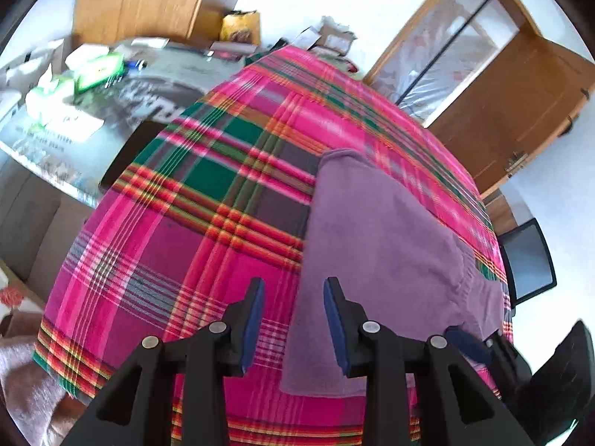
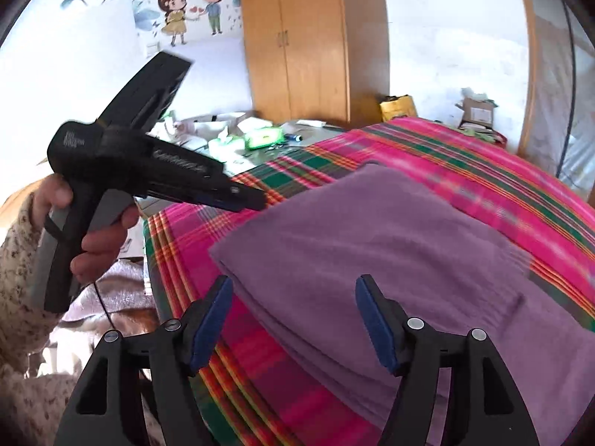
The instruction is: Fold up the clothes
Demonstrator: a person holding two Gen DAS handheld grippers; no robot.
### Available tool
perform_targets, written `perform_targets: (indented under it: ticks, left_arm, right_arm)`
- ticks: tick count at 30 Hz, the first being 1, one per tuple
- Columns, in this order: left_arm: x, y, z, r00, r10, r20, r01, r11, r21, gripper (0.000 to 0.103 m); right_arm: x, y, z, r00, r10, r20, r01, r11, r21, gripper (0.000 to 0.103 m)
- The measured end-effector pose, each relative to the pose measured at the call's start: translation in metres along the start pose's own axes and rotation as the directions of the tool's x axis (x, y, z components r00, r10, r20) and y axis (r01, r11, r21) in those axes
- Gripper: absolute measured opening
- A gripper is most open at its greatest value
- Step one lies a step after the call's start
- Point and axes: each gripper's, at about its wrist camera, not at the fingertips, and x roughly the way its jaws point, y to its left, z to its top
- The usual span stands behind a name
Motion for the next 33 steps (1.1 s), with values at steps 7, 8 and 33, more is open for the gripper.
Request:
perform_targets:
  ticks: [7, 8, 33]
  left_arm:
    - [0.01, 0.004, 0.001, 0.999, -0.013, -0.04, 0.013, 1.0, 0.003, 0.033]
    - [0.011, 0.004, 0.001, 0.999, -0.017, -0.045, 0.017, 1.0, 0.002, 0.033]
    - [0.003, -0.04, -0.005, 0.998, -0.055, 0.007, 0.054, 0.992, 0.112, 0.033]
  right_arm:
    - [0.022, 0.017, 0.007, 1.0, 0.003, -0.026, -0.004, 0.998, -0.064, 0.071]
    - [0.024, 0.017, 0.006, 0.999, 0.003, -0.033, -0.005, 0.998, -0.055, 0.072]
    - [-0.127, -0.115, -0.086, 0.856, -0.514, -0.062, 0.51, 0.815, 0.277, 0.072]
